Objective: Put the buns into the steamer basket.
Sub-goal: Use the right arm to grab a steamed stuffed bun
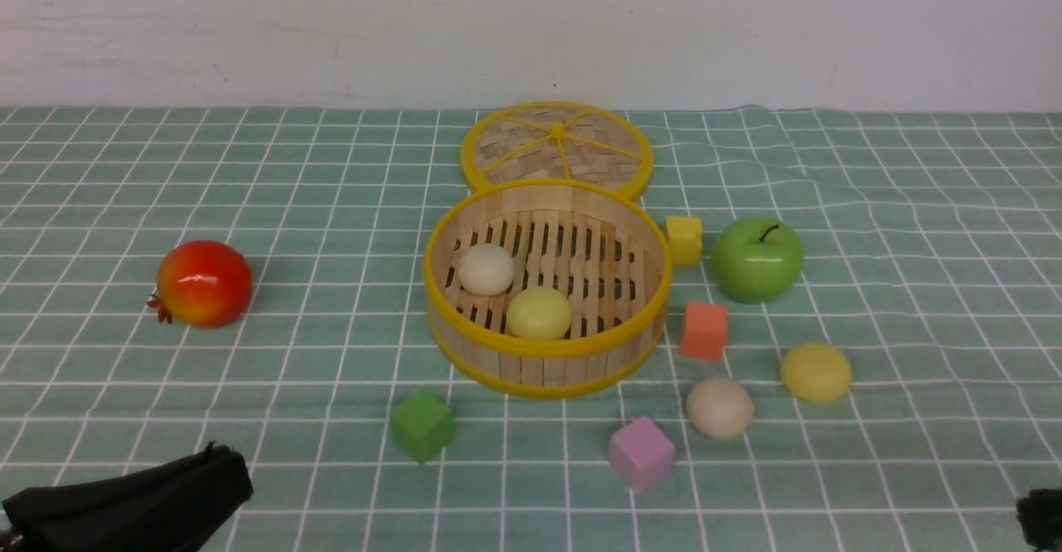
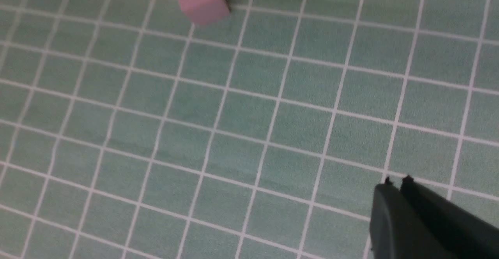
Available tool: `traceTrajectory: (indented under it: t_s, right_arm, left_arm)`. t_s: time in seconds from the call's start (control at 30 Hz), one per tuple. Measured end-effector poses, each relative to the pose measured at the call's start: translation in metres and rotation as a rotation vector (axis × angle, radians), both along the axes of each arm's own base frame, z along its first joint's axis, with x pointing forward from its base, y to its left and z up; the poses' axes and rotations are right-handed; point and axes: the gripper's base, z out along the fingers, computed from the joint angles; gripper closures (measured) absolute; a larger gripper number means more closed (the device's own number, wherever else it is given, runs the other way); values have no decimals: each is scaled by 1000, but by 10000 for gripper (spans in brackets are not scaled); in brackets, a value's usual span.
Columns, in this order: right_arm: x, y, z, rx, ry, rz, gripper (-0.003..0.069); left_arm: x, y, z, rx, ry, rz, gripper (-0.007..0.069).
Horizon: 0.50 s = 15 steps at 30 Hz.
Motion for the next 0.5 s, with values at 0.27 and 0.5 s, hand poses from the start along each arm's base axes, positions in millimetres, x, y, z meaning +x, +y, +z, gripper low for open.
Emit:
traceTrajectory:
  t_s: [0.27, 0.5]
  right_arm:
    - [84, 43, -15, -66, 79, 144, 657]
    - [131, 101, -41, -208, 95, 260, 607]
  left_arm:
    - [0, 0, 0, 0, 0, 0, 633]
    - [0, 0, 0, 0, 0, 0, 629]
